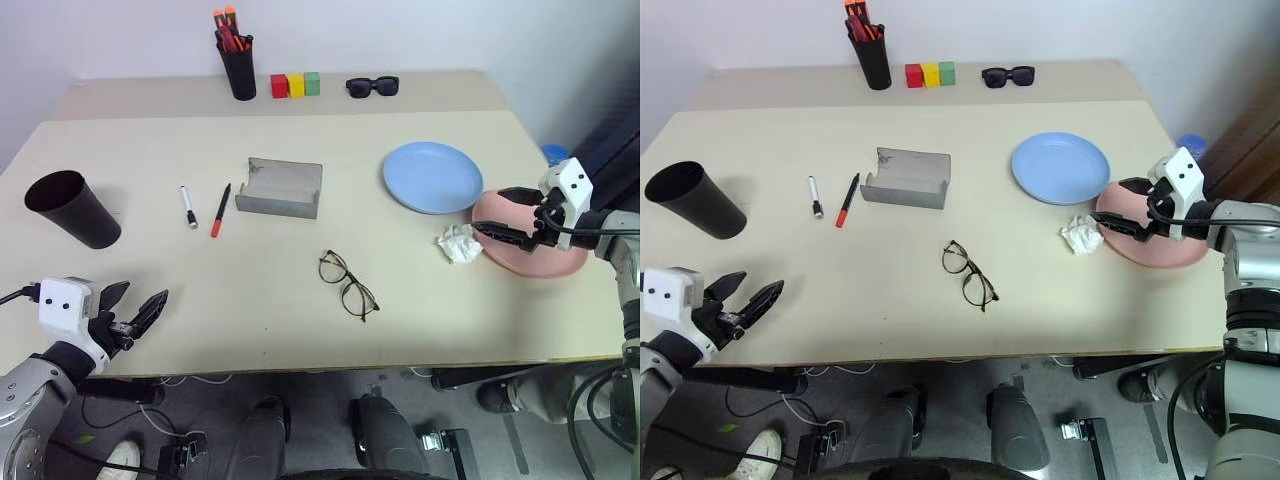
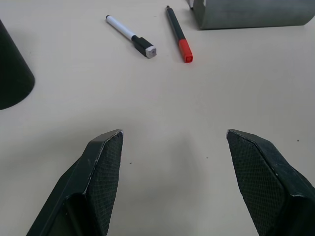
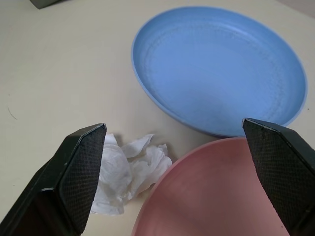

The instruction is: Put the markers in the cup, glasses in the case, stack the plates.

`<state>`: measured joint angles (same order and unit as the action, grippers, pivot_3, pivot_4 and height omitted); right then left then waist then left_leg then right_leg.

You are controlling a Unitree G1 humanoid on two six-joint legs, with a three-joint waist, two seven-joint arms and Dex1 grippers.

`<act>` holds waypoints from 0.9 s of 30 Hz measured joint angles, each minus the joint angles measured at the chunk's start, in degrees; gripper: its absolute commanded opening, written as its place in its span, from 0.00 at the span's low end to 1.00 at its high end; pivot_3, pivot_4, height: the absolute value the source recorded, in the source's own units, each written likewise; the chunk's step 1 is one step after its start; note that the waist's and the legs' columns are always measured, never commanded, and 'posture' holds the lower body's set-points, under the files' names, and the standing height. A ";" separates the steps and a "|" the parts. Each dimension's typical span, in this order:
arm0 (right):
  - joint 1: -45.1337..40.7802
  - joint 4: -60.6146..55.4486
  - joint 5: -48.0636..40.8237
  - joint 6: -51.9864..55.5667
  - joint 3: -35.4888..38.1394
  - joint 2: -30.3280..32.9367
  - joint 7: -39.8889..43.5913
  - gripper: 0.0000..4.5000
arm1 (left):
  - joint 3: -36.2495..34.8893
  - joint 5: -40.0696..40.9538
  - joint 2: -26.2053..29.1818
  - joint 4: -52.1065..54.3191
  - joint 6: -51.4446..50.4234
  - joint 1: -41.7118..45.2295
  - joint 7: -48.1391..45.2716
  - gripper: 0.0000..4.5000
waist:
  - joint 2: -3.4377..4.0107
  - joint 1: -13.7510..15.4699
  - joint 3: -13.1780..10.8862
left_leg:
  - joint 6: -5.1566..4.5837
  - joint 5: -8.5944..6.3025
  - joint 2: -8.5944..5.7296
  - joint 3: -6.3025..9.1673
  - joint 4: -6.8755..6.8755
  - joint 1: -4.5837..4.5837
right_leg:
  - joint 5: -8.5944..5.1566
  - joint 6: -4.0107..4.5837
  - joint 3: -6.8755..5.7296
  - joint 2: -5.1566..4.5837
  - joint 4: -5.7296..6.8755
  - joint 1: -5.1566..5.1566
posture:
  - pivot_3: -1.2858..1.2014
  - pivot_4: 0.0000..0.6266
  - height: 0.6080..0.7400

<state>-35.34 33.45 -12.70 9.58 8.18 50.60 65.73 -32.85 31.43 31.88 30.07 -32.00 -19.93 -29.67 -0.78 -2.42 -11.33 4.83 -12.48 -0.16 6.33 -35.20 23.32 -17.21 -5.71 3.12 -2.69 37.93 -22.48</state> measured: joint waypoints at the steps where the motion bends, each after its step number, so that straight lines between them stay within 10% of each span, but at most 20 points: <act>1: 0.00 0.00 0.13 0.00 -0.01 0.00 -0.01 1.00 | 0.11 -0.01 -0.07 0.00 0.00 0.20 0.07 0.76 | 0.00 0.01 0.00 | 0.00 0.00 0.00 0.00 0.00 0.00 | 0.00 0.00 0.00 0.00 0.00 0.00 | 0.52 0.24 1.00; 27: -0.02 -13.10 1.74 1.34 -3.14 -8.98 -7.61 1.00 | 11.23 -7.12 -3.44 -5.47 -5.53 18.82 13.36 0.82 | -0.01 0.27 0.03 | 0.00 0.00 -0.02 0.12 -0.07 -0.01 | 0.09 -0.16 -0.06 0.04 0.13 0.05 | 0.52 0.24 1.00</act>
<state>-35.36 20.35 -10.96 10.92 5.04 41.62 58.11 -21.62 24.31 28.44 24.60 -37.53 -1.12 -16.30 -0.79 -2.16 -11.31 4.84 -12.48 -0.18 6.45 -35.27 23.31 -17.13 -5.87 3.06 -2.65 38.06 -22.43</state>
